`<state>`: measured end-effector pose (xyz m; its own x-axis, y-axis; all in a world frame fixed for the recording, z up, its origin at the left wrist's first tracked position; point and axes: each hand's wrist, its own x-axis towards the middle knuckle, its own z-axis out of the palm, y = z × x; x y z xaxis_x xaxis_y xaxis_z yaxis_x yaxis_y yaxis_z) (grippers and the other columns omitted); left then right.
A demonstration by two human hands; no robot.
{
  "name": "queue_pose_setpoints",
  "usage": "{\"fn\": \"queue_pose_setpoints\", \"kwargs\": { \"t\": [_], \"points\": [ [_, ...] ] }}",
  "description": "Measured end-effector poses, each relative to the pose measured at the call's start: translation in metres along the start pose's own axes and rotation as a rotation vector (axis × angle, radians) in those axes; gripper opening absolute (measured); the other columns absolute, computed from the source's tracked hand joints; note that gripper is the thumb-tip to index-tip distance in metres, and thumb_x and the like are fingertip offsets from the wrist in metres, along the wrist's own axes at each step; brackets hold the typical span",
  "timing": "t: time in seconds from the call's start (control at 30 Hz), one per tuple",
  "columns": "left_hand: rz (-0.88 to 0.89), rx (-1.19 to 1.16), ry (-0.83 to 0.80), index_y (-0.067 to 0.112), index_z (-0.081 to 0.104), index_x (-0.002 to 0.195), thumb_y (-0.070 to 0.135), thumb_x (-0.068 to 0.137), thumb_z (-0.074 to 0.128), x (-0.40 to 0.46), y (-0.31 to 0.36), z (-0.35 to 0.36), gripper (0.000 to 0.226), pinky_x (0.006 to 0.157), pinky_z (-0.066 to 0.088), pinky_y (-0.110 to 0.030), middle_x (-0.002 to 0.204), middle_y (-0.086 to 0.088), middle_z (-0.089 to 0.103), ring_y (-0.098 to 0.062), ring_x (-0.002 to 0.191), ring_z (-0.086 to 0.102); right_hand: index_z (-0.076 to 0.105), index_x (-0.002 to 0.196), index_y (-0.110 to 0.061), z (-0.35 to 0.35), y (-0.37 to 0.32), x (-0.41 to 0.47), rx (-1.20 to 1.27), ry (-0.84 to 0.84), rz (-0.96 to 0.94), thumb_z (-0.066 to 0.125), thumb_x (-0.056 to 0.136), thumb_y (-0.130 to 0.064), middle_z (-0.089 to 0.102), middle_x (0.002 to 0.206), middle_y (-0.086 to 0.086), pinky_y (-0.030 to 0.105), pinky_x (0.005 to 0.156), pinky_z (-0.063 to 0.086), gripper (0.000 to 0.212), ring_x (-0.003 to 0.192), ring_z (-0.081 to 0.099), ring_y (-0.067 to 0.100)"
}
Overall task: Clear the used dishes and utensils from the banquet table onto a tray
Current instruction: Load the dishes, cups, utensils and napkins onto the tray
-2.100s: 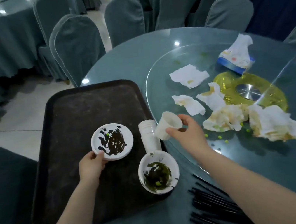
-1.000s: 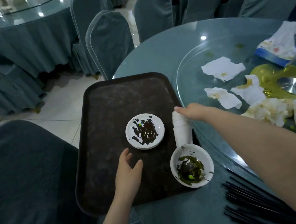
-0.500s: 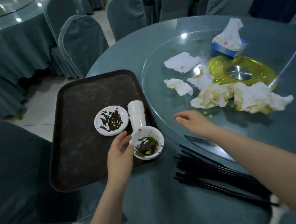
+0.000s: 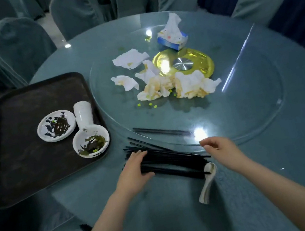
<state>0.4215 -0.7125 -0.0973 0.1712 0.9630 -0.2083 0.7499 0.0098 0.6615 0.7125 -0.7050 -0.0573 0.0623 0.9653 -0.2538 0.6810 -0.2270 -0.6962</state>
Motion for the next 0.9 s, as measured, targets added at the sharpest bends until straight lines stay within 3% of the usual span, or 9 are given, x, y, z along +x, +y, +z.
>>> {"fn": "queue_pose_setpoints", "kwargs": {
  "t": [0.1, 0.13, 0.27, 0.4, 0.57, 0.7, 0.8, 0.83, 0.9],
  "points": [
    [0.047, 0.394, -0.144, 0.021, 0.005, 0.154, 0.046, 0.083, 0.066, 0.015, -0.006, 0.017, 0.097, 0.118, -0.003, -0.036, 0.161, -0.001, -0.005, -0.019, 0.148, -0.01, 0.065, 0.086, -0.018, -0.003, 0.018, -0.016, -0.151, 0.065, 0.073, 0.066, 0.087, -0.022, 0.065, 0.079, -0.003, 0.014, 0.059, 0.038, 0.004, 0.077, 0.059, 0.016],
    [0.053, 0.476, -0.151, 0.02, -0.002, 0.153, 0.052, 0.082, 0.065, 0.02, -0.007, 0.019, 0.103, 0.118, -0.005, -0.037, 0.161, -0.002, -0.011, -0.02, 0.147, -0.014, 0.06, 0.085, -0.019, -0.001, 0.023, -0.021, -0.187, 0.059, 0.128, 0.068, 0.085, -0.029, 0.061, 0.075, -0.004, 0.013, 0.054, 0.034, 0.013, 0.074, 0.056, 0.017],
    [0.167, 0.705, -0.21, 0.013, -0.014, 0.151, 0.069, 0.078, 0.055, 0.041, -0.006, 0.027, 0.114, 0.117, -0.008, -0.041, 0.159, -0.005, -0.02, -0.022, 0.146, -0.018, 0.045, 0.104, -0.022, 0.019, 0.039, -0.038, -0.201, -0.049, 0.334, 0.073, 0.072, -0.056, 0.056, 0.085, -0.006, 0.027, 0.063, 0.037, 0.055, 0.08, 0.055, 0.016],
    [0.308, 0.776, -0.247, 0.014, -0.009, 0.152, 0.075, 0.079, 0.046, 0.058, -0.007, 0.035, 0.11, 0.117, -0.009, -0.041, 0.161, -0.004, -0.008, -0.021, 0.148, -0.01, 0.041, 0.116, -0.019, 0.048, 0.041, -0.047, -0.141, -0.057, 0.334, 0.078, 0.062, -0.056, 0.053, 0.1, -0.007, 0.031, 0.08, 0.046, 0.075, 0.1, 0.057, 0.02],
    [0.43, 0.745, -0.141, 0.013, 0.024, 0.149, 0.064, 0.085, 0.049, 0.055, -0.012, 0.039, 0.086, 0.119, 0.014, -0.04, 0.145, -0.01, 0.036, -0.029, 0.136, 0.031, 0.044, 0.121, -0.014, 0.06, 0.043, -0.048, -0.179, 0.011, 0.377, 0.069, 0.071, -0.026, 0.056, 0.116, 0.008, 0.036, 0.084, 0.05, 0.057, 0.102, 0.057, 0.027],
    [0.448, 0.737, -0.078, 0.003, 0.056, 0.126, 0.05, 0.078, 0.07, 0.045, -0.007, 0.043, 0.069, 0.095, 0.045, -0.043, 0.116, -0.016, 0.058, -0.035, 0.108, 0.056, 0.044, 0.123, -0.006, 0.053, 0.055, -0.05, -0.221, 0.063, 0.412, 0.056, 0.079, -0.01, 0.057, 0.116, 0.016, 0.03, 0.076, 0.042, 0.045, 0.102, 0.057, 0.033],
    [0.517, 0.812, -0.056, 0.003, 0.067, 0.097, 0.04, 0.062, 0.086, 0.037, 0.002, 0.043, 0.054, 0.064, 0.052, -0.035, 0.088, -0.012, 0.062, -0.03, 0.078, 0.062, 0.044, 0.122, -0.004, 0.047, 0.062, -0.053, -0.24, 0.095, 0.432, 0.055, 0.082, -0.009, 0.056, 0.117, 0.016, 0.031, 0.076, 0.041, 0.042, 0.102, 0.056, 0.033],
    [0.549, 0.835, -0.052, 0.004, 0.066, 0.094, 0.038, 0.061, 0.086, 0.035, 0.006, 0.043, 0.051, 0.061, 0.052, -0.032, 0.086, -0.01, 0.061, -0.028, 0.075, 0.061, 0.043, 0.123, -0.004, 0.046, 0.063, -0.053, -0.241, 0.097, 0.438, 0.055, 0.083, -0.009, 0.055, 0.117, 0.016, 0.031, 0.075, 0.041, 0.042, 0.101, 0.056, 0.032],
    [0.504, 0.857, -0.138, 0.006, 0.057, 0.109, 0.035, 0.079, 0.07, 0.034, 0.013, 0.046, 0.044, 0.074, 0.05, -0.033, 0.103, -0.01, 0.057, -0.027, 0.092, 0.056, 0.044, 0.124, -0.003, 0.044, 0.063, -0.053, -0.245, 0.091, 0.444, 0.056, 0.085, -0.01, 0.055, 0.116, 0.015, 0.03, 0.071, 0.041, 0.042, 0.097, 0.056, 0.03]
  ]
}}
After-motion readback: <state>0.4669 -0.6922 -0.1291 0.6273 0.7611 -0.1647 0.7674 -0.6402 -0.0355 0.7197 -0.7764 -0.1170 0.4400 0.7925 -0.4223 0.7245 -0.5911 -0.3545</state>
